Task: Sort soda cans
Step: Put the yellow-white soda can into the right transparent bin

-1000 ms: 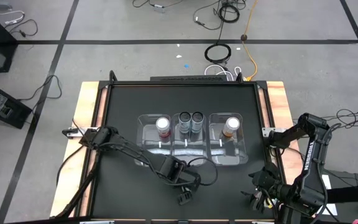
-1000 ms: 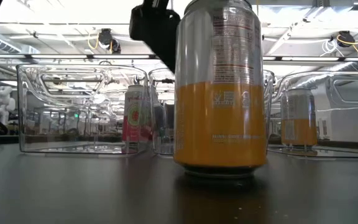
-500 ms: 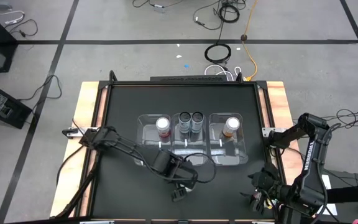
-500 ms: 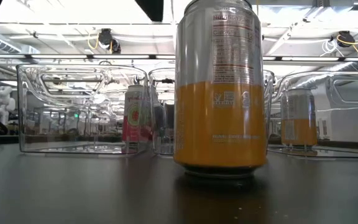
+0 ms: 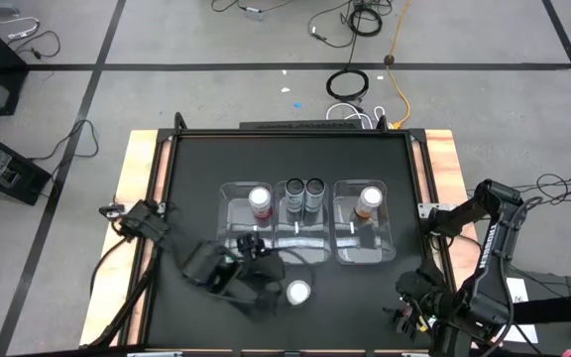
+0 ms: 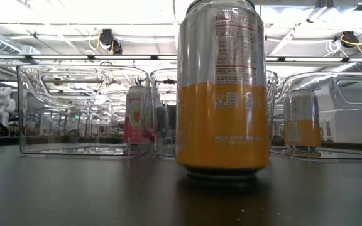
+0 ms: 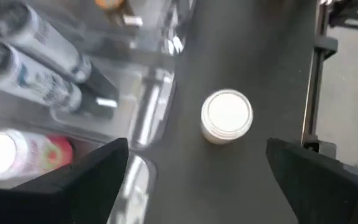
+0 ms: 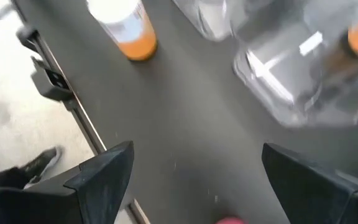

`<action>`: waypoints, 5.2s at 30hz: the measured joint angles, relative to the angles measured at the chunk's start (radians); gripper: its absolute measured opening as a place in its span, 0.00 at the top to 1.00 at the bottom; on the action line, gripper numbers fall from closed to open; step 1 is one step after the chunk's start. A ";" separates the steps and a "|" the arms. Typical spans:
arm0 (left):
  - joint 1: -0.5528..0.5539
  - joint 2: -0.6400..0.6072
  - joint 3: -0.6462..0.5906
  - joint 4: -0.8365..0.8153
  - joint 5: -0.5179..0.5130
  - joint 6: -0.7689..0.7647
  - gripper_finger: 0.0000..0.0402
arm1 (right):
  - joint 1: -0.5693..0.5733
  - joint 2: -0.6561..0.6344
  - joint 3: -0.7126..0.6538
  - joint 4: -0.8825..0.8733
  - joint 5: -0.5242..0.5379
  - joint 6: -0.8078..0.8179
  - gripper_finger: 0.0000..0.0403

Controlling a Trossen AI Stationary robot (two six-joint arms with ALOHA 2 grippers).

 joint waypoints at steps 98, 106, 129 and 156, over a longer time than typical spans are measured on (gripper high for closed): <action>0.006 -1.133 -1.290 0.590 0.301 0.360 0.03 | -0.621 0.653 0.725 0.066 -0.408 -0.170 0.19; 0.006 -1.158 -1.290 0.578 0.301 0.360 0.03 | -0.620 0.657 0.679 0.090 -0.437 -0.166 0.19; 0.006 -1.158 -1.290 0.513 0.301 0.354 0.03 | -0.629 0.650 0.564 0.162 -0.441 -0.188 0.20; 0.006 -1.158 -1.290 0.516 0.301 0.352 0.03 | -0.633 0.649 0.561 0.193 -0.430 -0.298 0.18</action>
